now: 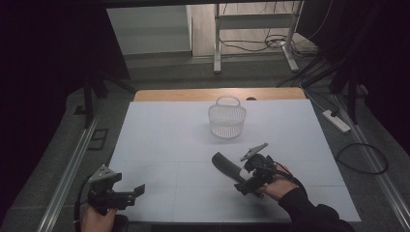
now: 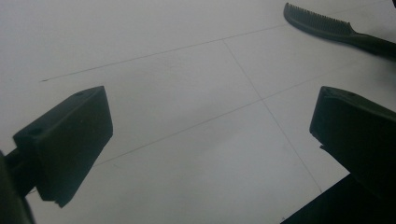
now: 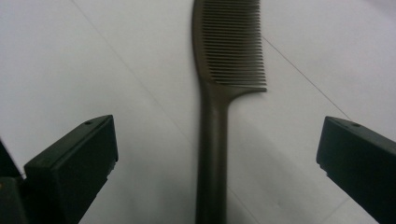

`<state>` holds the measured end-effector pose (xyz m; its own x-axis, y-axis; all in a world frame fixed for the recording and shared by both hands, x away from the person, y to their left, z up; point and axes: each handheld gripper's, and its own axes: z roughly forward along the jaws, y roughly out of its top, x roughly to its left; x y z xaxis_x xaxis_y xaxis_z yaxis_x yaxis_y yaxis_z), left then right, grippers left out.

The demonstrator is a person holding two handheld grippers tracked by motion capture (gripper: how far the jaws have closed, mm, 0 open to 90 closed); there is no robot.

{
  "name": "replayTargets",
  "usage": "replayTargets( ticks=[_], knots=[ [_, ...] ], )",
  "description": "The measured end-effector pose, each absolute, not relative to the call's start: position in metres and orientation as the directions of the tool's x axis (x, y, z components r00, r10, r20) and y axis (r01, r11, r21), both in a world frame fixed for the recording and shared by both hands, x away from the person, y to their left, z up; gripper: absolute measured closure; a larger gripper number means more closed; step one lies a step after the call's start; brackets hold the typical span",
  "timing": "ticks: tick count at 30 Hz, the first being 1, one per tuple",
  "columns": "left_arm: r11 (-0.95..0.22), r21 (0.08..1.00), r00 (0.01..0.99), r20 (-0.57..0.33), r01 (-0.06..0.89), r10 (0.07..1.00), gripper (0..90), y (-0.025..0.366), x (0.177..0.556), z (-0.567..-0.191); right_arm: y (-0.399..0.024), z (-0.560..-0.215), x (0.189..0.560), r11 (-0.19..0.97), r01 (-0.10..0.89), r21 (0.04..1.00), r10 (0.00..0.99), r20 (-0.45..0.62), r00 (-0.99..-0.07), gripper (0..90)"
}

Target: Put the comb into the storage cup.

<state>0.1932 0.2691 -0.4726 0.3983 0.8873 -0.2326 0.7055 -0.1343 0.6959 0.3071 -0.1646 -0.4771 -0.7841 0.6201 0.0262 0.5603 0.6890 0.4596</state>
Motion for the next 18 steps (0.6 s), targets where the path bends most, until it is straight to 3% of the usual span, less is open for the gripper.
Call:
replayTargets(
  ticks=[18],
  knots=[
    [-0.130,0.697,0.397,-0.236,0.705,0.887,0.0,0.269,0.193,-0.473,-0.165,-0.510,0.308,0.741,0.549,0.386,0.608,-0.038,-0.793,0.0]
  ],
)
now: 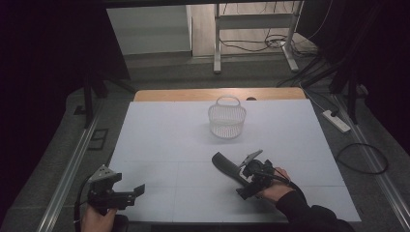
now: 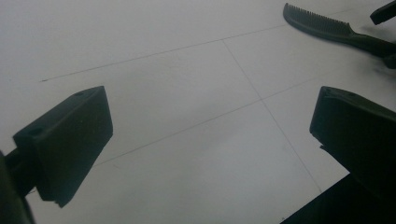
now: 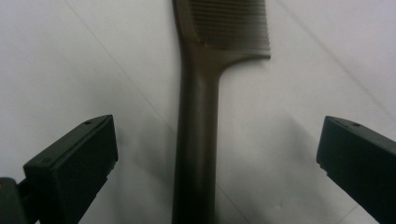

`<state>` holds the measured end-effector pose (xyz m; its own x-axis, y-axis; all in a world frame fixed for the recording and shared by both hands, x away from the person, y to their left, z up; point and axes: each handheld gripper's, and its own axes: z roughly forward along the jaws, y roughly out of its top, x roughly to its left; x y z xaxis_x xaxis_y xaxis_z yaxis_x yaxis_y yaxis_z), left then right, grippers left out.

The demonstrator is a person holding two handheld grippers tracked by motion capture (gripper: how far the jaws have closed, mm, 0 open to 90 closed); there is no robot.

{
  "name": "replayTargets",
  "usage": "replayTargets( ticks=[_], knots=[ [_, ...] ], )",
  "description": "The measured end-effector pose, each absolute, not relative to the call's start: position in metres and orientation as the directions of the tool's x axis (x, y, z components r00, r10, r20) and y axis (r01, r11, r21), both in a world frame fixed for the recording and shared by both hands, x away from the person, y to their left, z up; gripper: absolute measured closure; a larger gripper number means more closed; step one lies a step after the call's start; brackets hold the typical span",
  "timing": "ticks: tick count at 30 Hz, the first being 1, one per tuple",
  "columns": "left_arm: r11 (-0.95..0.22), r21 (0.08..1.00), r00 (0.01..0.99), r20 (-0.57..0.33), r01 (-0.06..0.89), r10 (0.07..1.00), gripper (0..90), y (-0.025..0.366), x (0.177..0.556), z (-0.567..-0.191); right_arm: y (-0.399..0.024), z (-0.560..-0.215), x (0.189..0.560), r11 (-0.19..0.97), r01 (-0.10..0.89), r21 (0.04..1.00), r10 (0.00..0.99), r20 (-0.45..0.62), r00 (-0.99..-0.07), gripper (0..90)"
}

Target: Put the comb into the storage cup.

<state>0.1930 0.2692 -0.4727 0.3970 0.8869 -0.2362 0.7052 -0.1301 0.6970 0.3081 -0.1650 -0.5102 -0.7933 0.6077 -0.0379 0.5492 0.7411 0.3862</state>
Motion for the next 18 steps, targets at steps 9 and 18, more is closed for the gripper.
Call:
replayTargets(
  ticks=[9,18],
  knots=[
    [-0.135,0.695,0.399,-0.233,0.706,0.887,0.0,0.2690,0.1932,-0.4726,-0.1652,-0.5161,0.3079,0.745,0.560,0.363,0.613,-0.040,-0.789,0.0],
    [-0.134,0.695,0.397,-0.234,0.707,0.887,0.0,0.2691,0.1933,-0.4726,-0.1635,-0.5111,0.3065,0.742,0.576,0.343,0.622,-0.034,-0.782,10.6]
  ],
)
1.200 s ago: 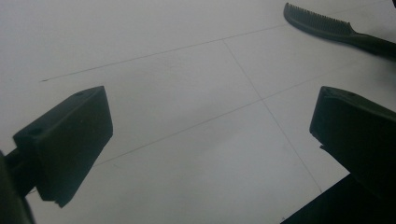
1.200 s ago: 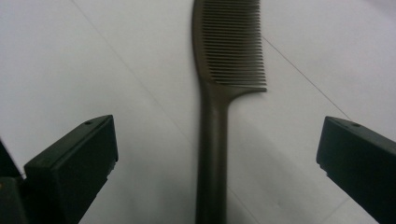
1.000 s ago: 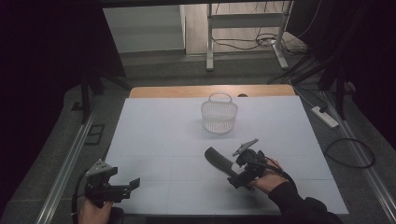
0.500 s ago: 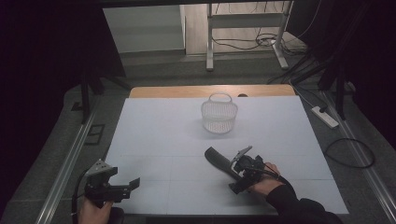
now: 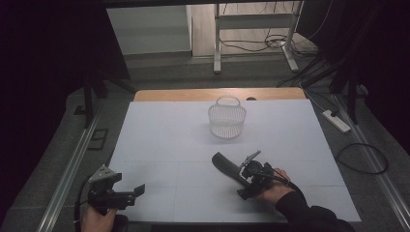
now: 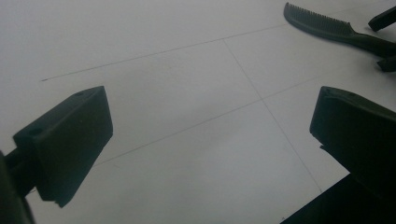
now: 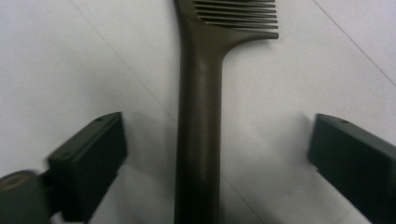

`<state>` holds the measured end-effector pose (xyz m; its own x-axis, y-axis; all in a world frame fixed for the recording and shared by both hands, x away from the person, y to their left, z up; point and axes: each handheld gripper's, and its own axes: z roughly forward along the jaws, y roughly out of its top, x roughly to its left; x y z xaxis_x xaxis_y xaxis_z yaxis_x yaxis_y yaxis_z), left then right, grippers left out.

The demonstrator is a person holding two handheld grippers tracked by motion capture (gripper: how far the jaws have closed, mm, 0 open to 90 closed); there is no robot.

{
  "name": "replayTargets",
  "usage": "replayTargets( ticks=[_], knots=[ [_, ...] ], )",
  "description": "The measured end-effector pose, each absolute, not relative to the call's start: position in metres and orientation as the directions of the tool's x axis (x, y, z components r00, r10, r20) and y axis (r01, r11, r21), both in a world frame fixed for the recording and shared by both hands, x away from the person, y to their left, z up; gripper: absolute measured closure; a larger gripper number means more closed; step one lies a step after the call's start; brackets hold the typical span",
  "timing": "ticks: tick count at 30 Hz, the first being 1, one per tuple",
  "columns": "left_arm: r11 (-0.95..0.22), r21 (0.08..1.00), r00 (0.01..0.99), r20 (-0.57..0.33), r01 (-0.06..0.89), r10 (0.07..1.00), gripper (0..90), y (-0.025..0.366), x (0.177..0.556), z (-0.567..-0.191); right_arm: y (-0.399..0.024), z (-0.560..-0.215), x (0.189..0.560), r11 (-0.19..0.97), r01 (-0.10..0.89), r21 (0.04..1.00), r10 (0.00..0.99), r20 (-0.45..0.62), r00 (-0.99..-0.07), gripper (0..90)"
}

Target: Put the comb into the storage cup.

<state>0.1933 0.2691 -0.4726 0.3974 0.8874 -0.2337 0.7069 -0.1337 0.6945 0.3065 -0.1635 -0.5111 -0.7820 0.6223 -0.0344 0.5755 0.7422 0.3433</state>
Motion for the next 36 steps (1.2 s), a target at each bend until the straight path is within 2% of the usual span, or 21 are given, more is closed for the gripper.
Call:
replayTargets(
  ticks=[10,11,20,36],
  knots=[
    [-0.135,0.694,0.397,-0.232,0.707,0.888,0.0,0.269,0.193,-0.473,-0.169,-0.500,0.307,0.754,0.555,0.351,0.601,-0.029,-0.799,68.7],
    [-0.135,0.694,0.397,-0.232,0.707,0.888,0.0,0.269,0.193,-0.473,-0.169,-0.500,0.306,0.757,0.552,0.349,0.597,-0.026,-0.802,71.4],
    [-0.134,0.695,0.395,-0.230,0.706,0.889,0.2,0.268,0.193,-0.472,-0.170,-0.500,0.305,0.776,0.518,0.360,0.566,-0.034,-0.824,72.4],
    [-0.116,0.724,0.433,-0.268,0.680,0.861,0.0,0.268,0.197,-0.469,-0.181,-0.487,0.301,0.771,0.433,0.467,0.520,-0.067,-0.852,72.4]
  ],
)
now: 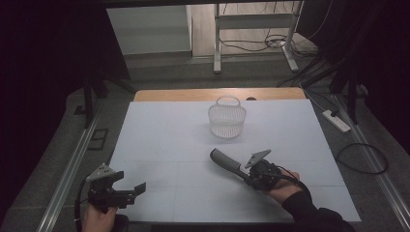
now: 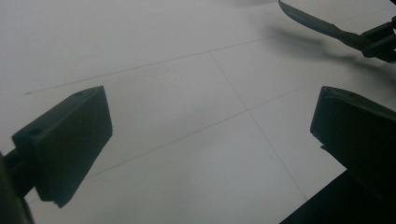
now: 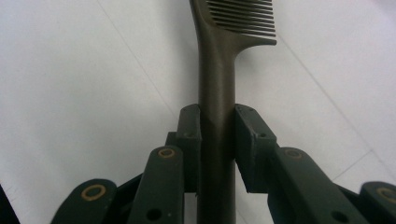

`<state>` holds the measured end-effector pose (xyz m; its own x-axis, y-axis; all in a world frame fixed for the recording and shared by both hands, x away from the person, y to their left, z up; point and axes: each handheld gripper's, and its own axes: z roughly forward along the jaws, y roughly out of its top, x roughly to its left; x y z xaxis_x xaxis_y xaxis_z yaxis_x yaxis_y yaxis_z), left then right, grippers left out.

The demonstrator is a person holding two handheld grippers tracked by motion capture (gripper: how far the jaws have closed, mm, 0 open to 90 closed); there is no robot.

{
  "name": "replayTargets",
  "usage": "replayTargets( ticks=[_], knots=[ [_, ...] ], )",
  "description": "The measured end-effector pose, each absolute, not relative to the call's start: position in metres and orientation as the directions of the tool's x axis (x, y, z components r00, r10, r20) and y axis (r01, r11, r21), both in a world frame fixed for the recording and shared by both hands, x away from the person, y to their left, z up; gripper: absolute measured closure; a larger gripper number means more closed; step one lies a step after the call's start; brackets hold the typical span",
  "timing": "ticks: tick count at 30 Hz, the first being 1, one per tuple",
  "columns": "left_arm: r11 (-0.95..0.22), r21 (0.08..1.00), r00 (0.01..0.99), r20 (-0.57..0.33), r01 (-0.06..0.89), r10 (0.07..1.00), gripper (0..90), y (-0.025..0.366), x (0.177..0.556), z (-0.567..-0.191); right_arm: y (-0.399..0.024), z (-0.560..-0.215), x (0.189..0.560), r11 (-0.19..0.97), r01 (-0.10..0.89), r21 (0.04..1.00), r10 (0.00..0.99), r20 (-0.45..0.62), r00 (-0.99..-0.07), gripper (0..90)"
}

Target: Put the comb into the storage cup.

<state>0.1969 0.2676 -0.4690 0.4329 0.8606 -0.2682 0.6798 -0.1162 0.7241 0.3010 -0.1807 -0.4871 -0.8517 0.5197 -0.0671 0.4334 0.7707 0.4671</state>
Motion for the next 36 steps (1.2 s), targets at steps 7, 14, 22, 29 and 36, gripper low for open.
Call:
replayTargets(
  ticks=[7,14,22,29,36],
  knots=[
    [-0.136,0.735,0.478,-0.278,0.665,0.833,0.0,0.262,0.207,-0.468,-0.184,-0.481,0.299,0.769,0.382,0.512,0.496,-0.102,-0.862,72.4],
    [-0.148,0.746,0.523,-0.297,0.649,0.799,0.0,0.256,0.217,-0.467,-0.188,-0.475,0.297,0.757,0.359,0.546,0.496,-0.121,-0.860,72.4],
    [-0.169,0.769,0.559,-0.276,0.616,0.782,0.0,0.248,0.231,-0.458,-0.193,-0.469,0.295,0.738,0.345,0.580,0.499,-0.126,-0.857,72.4],
    [-0.169,0.778,0.580,-0.284,0.605,0.764,0.0,0.237,0.245,-0.447,-0.196,-0.464,0.293,0.720,0.319,0.616,0.502,-0.146,-0.852,72.4],
    [-0.179,0.788,0.604,-0.282,0.590,0.745,0.0,0.222,0.261,-0.437,-0.198,-0.461,0.291,0.708,0.294,0.642,0.504,-0.168,-0.847,72.4]
  ],
)
